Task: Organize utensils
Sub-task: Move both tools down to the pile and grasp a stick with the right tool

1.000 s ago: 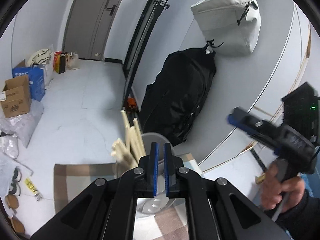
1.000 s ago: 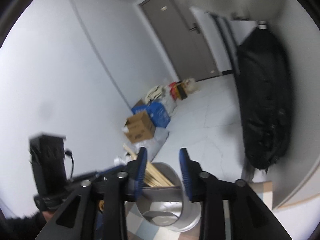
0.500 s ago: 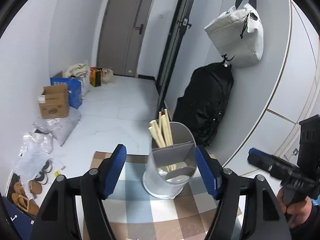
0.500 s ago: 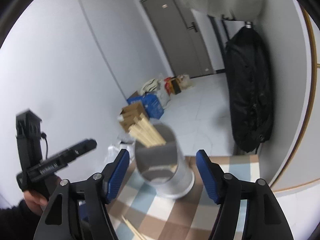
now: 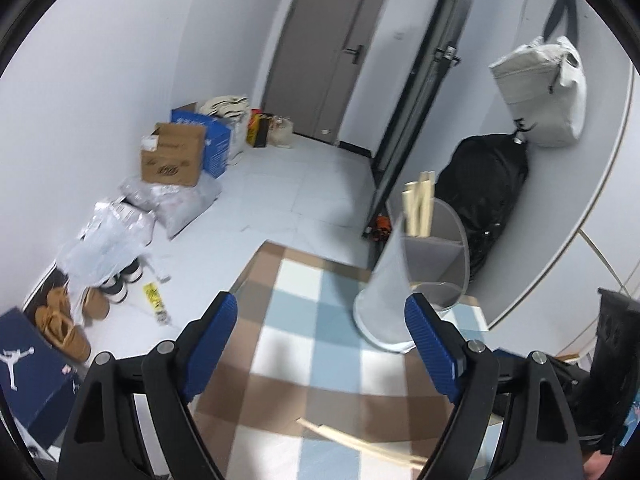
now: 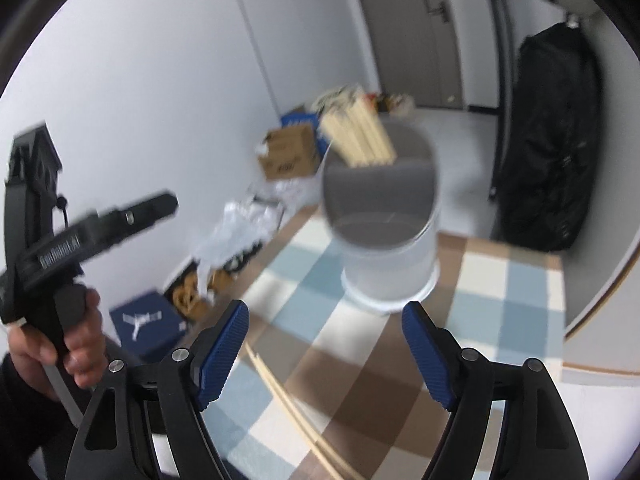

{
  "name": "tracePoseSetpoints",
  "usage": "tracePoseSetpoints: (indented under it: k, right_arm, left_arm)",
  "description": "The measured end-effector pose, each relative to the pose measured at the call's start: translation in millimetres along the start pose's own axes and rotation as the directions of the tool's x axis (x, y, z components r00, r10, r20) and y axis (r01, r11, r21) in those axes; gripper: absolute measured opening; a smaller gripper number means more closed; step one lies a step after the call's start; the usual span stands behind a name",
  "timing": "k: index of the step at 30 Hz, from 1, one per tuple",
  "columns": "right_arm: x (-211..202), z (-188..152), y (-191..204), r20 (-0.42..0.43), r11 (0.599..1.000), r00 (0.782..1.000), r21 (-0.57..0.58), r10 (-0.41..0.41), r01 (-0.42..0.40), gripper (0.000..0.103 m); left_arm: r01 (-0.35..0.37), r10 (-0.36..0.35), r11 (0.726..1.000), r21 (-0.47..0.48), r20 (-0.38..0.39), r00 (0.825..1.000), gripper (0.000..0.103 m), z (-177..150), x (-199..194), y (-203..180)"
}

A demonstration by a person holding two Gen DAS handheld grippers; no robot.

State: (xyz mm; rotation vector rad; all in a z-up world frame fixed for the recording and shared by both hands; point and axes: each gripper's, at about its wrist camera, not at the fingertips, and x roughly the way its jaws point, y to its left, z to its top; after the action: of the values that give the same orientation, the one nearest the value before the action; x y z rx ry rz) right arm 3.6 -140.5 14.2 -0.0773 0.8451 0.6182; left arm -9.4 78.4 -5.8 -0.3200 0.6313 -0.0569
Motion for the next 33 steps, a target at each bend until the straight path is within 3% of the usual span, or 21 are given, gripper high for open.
tracePoseSetpoints:
  k: [6,10,13,18,21,26,29,32,33]
  right_arm:
    - [49.5,-12.2,28.2,-0.152,0.992,0.988,-0.126,-0.001,-0.018,0.076]
    - [84.9,-14.7,44.5,-0.253,0.981,0.967,-0.188,-0.008,-0.041,0.051]
    - [99.9,-17.4,57.8,-0.295,0.967,0.956,-0.245,-0.011,-0.064,0.041]
    - [114.4,-21.1,71.5,-0.333,0.952,0.943,-0.288,0.0,-0.102,0.03]
    - [119.0,-22.5,82.8,-0.339,0.942,0.94,-0.311,0.016,-0.129,0.029]
    - [139.5,-26.4,97.4,-0.37,0.915,0.929,-0.381,-0.022,-0.13,0.027]
    - [141.6,-22.5,100.4,-0.358,0.903,0.933,-0.407,-0.02,-0.137,0.024]
    - [140.9,-22.5,103.8,-0.356,0.882,0.934,-0.444,-0.011,-0.159,0.012]
    - [140.0,-23.2,104.5,-0.358,0.875,0.934,-0.453,-0.006,-0.169,0.004]
  left_arm:
    - [-0.006,0.005,0.999,-0.035,-0.026,1.0,0.083,-7.2,3.3,28.3]
    - [0.006,-0.01,0.997,-0.074,-0.055,0.998,0.083,-10.5,4.4,41.3]
    - [0.0,-0.006,0.995,-0.102,-0.06,0.998,0.082,-10.0,3.4,48.9]
    - [-0.006,-0.002,0.99,-0.142,-0.057,0.998,0.083,-8.8,3.5,61.8]
    - [-0.017,0.008,0.988,-0.156,-0.057,0.998,0.082,-9.0,4.6,67.3]
    - [-0.013,0.003,0.983,-0.181,-0.052,0.999,0.082,-9.0,0.8,75.3]
    - [-0.021,0.012,0.981,-0.19,-0.046,0.999,0.083,-9.6,-1.3,81.3]
    - [-0.022,0.013,0.978,-0.208,-0.046,0.999,0.083,-9.1,-0.9,86.2]
    - [-0.027,0.017,0.977,-0.213,-0.047,0.999,0.083,-9.1,-0.5,87.4]
